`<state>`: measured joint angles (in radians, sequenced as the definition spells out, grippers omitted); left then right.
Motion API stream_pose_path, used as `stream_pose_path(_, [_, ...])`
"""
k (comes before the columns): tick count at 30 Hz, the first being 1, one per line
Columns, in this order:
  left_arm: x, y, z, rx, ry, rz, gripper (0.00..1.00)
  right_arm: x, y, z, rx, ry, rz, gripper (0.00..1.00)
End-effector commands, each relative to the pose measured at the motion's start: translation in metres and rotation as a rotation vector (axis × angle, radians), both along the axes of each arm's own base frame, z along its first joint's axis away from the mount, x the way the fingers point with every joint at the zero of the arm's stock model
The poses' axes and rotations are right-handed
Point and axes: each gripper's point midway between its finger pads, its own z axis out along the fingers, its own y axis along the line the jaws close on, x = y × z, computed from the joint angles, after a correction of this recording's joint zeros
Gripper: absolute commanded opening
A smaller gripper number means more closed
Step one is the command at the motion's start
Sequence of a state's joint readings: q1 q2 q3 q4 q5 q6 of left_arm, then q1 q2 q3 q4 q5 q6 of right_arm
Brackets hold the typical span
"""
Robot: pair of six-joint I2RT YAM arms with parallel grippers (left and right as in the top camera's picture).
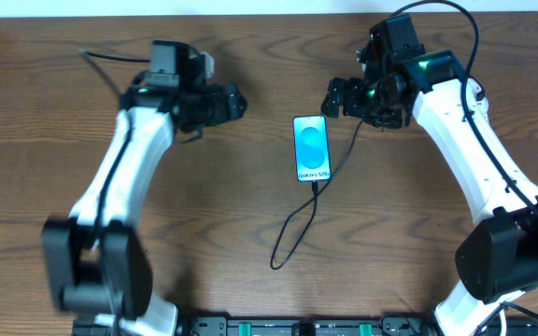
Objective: Plug charger to phone and switch on socket
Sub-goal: 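Open the left gripper and lift it away from the phone, then move the right gripper over the white power strip's switch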
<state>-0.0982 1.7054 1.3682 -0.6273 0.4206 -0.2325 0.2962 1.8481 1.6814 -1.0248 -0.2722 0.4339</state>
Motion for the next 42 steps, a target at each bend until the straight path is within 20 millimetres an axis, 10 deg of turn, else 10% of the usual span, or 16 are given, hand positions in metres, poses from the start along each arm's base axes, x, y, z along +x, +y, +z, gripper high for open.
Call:
stream_pose_path(1, [-0.016,0.030,0.038,0.198,-0.118,-0.055,0.89,-0.001,0.002,0.011,0.000,-0.035,0.019,0.99])
stream_pose_path(14, [-0.074,0.058,0.130,0.305,-0.312,0.039,0.90,-0.004,0.001,0.010,-0.004,-0.021,0.019,0.99])
stream_pose_path(33, [-0.075,0.059,0.128,0.306,-0.303,0.037,0.90,0.007,-0.003,0.024,0.025,-0.067,0.032,0.99])
stream_pose_path(42, [-0.075,0.059,0.128,0.306,-0.302,0.037,0.89,0.015,-0.073,0.100,-0.020,-0.150,-0.022,0.99])
